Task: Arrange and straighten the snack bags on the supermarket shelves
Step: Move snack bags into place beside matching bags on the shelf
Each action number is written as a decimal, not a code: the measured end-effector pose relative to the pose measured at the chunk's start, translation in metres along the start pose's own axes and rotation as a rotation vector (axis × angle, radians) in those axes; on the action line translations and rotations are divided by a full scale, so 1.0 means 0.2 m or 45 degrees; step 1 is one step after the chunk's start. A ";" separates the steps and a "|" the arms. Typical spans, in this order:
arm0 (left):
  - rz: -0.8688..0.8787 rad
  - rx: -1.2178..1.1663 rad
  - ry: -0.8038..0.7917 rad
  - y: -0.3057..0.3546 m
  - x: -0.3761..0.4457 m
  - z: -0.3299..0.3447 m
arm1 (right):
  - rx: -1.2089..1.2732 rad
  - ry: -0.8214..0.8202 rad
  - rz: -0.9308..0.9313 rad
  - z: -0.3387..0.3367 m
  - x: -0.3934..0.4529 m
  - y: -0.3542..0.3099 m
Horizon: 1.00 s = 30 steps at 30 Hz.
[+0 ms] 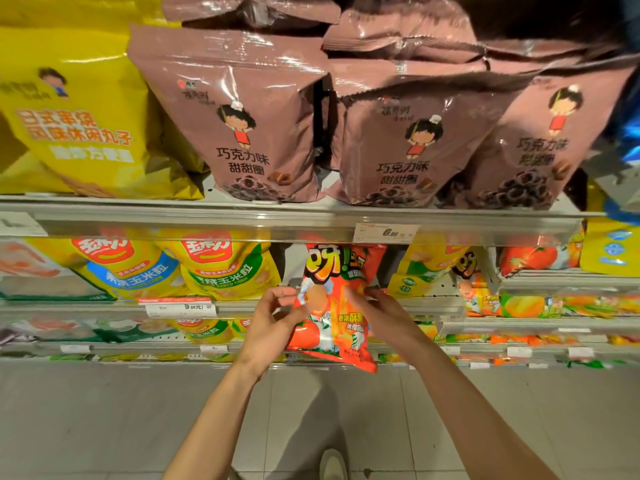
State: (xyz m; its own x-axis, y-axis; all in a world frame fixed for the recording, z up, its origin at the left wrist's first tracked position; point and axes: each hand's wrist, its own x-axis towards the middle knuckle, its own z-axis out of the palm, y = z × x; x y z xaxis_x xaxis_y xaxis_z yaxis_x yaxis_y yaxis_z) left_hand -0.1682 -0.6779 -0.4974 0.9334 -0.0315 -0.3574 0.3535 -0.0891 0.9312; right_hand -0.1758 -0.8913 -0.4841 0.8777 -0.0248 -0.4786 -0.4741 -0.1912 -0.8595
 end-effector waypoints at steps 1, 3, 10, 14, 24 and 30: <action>0.001 0.010 -0.003 0.00 -0.02 0.00 | -0.003 -0.045 -0.029 0.00 0.00 -0.01; 0.014 0.066 -0.001 0.02 -0.04 0.00 | -0.038 -0.056 -0.071 0.00 0.01 -0.02; -0.031 0.207 0.009 0.07 -0.06 0.02 | -0.087 -0.058 -0.137 0.01 0.02 0.00; -0.079 0.108 -0.013 0.08 -0.08 0.04 | -0.099 -0.095 -0.132 0.02 0.01 0.05; 0.004 0.053 -0.106 0.09 -0.19 -0.08 | -0.175 -0.105 -0.134 0.04 -0.19 0.00; 0.175 0.114 -0.238 0.20 -0.31 -0.19 | -0.159 0.006 -0.225 0.08 -0.46 -0.13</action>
State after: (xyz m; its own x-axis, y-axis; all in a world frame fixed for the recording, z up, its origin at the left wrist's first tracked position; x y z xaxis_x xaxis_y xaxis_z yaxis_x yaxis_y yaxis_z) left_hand -0.2096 -0.6407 -0.4346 0.9420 -0.2323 -0.2423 0.2090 -0.1590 0.9649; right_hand -0.2463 -0.8686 -0.4204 0.9468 0.0153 -0.3215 -0.3009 -0.3132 -0.9008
